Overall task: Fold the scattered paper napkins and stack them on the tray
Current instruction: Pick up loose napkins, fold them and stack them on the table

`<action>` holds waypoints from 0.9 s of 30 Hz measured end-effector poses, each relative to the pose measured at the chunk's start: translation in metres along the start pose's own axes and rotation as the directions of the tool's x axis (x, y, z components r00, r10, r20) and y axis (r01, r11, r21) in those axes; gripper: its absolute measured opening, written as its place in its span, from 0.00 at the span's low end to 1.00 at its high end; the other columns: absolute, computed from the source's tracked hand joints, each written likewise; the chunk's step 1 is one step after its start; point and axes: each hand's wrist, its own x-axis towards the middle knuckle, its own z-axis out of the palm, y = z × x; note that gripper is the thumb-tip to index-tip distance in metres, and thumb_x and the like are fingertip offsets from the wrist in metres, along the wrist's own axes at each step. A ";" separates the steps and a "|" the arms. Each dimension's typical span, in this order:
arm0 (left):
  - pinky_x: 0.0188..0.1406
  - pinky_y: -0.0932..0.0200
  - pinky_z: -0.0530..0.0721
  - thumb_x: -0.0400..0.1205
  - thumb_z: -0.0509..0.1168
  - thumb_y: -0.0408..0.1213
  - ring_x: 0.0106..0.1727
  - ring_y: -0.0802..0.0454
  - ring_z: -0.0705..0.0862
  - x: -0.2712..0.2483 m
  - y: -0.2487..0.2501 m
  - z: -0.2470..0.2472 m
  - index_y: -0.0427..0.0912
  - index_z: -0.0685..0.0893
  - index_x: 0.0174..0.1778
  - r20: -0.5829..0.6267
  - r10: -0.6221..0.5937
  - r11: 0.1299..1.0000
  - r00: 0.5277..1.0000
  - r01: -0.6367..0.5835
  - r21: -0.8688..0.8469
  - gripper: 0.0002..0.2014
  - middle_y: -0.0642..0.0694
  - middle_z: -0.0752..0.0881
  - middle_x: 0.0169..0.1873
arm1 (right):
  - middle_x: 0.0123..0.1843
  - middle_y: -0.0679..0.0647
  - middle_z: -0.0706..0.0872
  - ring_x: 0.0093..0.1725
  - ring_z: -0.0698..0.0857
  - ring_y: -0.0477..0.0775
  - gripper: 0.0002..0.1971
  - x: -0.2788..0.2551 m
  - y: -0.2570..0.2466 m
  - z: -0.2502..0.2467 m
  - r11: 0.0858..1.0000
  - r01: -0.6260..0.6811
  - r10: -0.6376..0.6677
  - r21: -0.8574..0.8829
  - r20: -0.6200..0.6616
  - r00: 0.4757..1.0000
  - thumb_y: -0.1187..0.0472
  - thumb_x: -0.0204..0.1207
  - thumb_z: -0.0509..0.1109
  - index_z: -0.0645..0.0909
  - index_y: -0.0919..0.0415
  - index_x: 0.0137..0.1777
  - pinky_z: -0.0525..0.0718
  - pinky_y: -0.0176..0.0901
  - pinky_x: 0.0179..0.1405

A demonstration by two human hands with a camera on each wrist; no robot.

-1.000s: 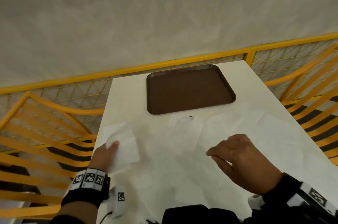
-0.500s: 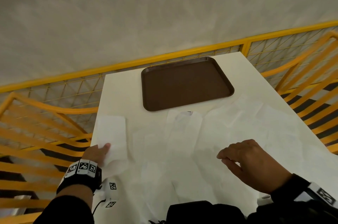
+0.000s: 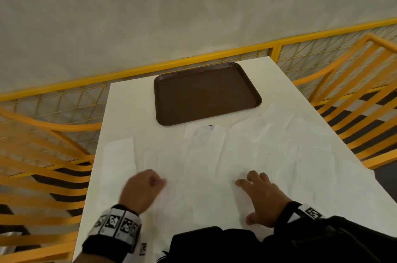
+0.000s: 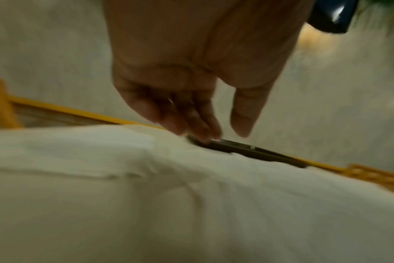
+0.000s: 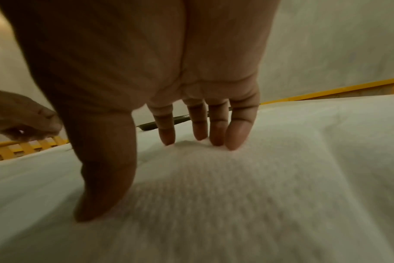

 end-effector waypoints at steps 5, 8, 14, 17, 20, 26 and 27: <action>0.49 0.68 0.71 0.73 0.71 0.55 0.49 0.58 0.77 -0.015 0.038 0.049 0.50 0.77 0.61 0.259 0.152 0.987 0.954 -0.131 -0.097 0.24 0.52 0.77 0.53 | 0.73 0.50 0.60 0.70 0.64 0.55 0.46 0.000 0.003 0.002 1.000 0.004 -0.004 0.029 -0.015 1.000 0.40 0.62 0.76 0.58 0.43 0.79 0.73 0.51 0.68; 0.52 0.65 0.73 0.71 0.73 0.53 0.56 0.57 0.78 -0.013 0.048 0.057 0.54 0.74 0.55 0.281 0.166 0.986 0.945 -0.160 -0.046 0.21 0.54 0.77 0.52 | 0.74 0.50 0.60 0.71 0.64 0.55 0.43 -0.003 0.005 0.004 0.999 0.019 -0.017 0.039 -0.032 0.999 0.42 0.65 0.75 0.57 0.43 0.79 0.71 0.50 0.68; 0.59 0.52 0.79 0.70 0.62 0.54 0.49 0.58 0.83 -0.017 0.062 0.043 0.67 0.75 0.28 0.097 0.326 0.945 0.940 -0.324 -0.037 0.05 0.59 0.84 0.41 | 0.77 0.48 0.60 0.73 0.64 0.53 0.39 -0.012 0.012 0.000 0.993 0.033 -0.019 0.117 -0.117 0.993 0.42 0.71 0.71 0.56 0.41 0.79 0.68 0.49 0.72; 0.52 0.52 0.80 0.72 0.63 0.54 0.45 0.59 0.82 -0.020 0.063 0.033 0.64 0.86 0.35 -0.083 0.490 0.872 0.868 -0.488 0.045 0.06 0.62 0.84 0.40 | 0.78 0.44 0.62 0.73 0.66 0.50 0.39 -0.016 0.014 -0.011 0.969 0.087 -0.033 0.229 -0.229 0.973 0.40 0.71 0.71 0.56 0.39 0.78 0.69 0.50 0.72; 0.48 0.52 0.82 0.75 0.66 0.50 0.45 0.60 0.84 -0.028 0.077 0.012 0.59 0.88 0.41 -0.141 0.717 0.697 0.683 -0.706 0.126 0.06 0.63 0.87 0.41 | 0.81 0.36 0.60 0.77 0.63 0.44 0.46 -0.018 0.004 -0.028 0.936 0.237 -0.140 0.261 -0.341 0.929 0.36 0.65 0.73 0.51 0.35 0.79 0.65 0.48 0.75; 0.47 0.72 0.79 0.78 0.65 0.47 0.46 0.64 0.85 -0.042 0.115 -0.025 0.58 0.84 0.41 -0.312 0.541 0.735 0.781 -0.619 -0.276 0.04 0.64 0.88 0.43 | 0.56 0.37 0.85 0.51 0.82 0.32 0.32 -0.012 -0.028 -0.071 0.743 0.302 -0.116 0.597 -0.331 0.937 0.45 0.62 0.82 0.71 0.34 0.65 0.77 0.27 0.52; 0.44 0.70 0.80 0.79 0.65 0.46 0.44 0.63 0.85 -0.040 0.115 -0.032 0.59 0.84 0.41 -0.354 0.451 0.743 0.819 -0.565 -0.360 0.03 0.63 0.87 0.42 | 0.50 0.37 0.86 0.46 0.83 0.29 0.24 -0.011 -0.027 -0.075 0.723 0.294 -0.096 0.626 -0.331 0.939 0.47 0.63 0.82 0.76 0.37 0.57 0.77 0.24 0.45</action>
